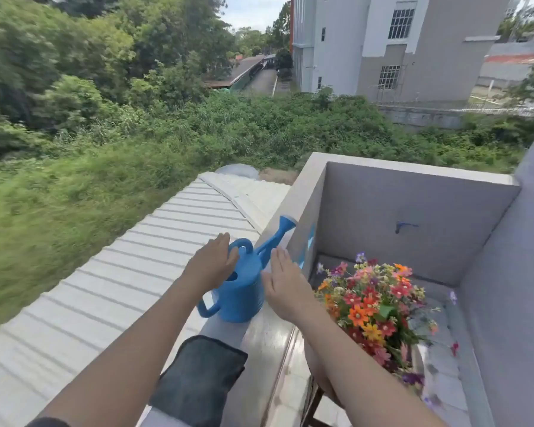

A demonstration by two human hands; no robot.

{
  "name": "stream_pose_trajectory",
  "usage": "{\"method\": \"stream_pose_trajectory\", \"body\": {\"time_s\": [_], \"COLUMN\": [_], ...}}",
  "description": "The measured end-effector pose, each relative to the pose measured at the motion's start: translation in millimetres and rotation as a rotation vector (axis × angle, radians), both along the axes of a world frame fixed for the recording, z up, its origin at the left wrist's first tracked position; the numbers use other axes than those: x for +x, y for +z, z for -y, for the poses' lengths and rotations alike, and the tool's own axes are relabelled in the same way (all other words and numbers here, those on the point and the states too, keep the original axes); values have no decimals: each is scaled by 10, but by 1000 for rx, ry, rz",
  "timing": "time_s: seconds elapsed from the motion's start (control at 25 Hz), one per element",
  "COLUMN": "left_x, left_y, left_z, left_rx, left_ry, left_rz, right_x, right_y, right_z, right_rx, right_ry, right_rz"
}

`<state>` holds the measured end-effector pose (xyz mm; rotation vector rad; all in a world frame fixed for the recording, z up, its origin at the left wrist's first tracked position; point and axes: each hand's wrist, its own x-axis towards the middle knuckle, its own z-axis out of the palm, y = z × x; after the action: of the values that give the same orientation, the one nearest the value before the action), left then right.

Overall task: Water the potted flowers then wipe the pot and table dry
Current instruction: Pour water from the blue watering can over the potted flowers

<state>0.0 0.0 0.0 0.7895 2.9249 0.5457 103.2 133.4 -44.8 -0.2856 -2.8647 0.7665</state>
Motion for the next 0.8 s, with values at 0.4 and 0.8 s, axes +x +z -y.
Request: {"method": "stream_pose_trajectory", "body": {"time_s": [0.4, 0.8], "left_x": [-135, -145], "left_y": [-497, -600], "left_z": [132, 365], "left_rx": [9, 534], "left_ry": [144, 176], "left_rz": [-233, 86], "right_x": [-460, -446], "right_y": [-563, -643], "right_z": [330, 491], "right_rx": [124, 63], "right_ry": [34, -43], "right_rz": [0, -38]}}
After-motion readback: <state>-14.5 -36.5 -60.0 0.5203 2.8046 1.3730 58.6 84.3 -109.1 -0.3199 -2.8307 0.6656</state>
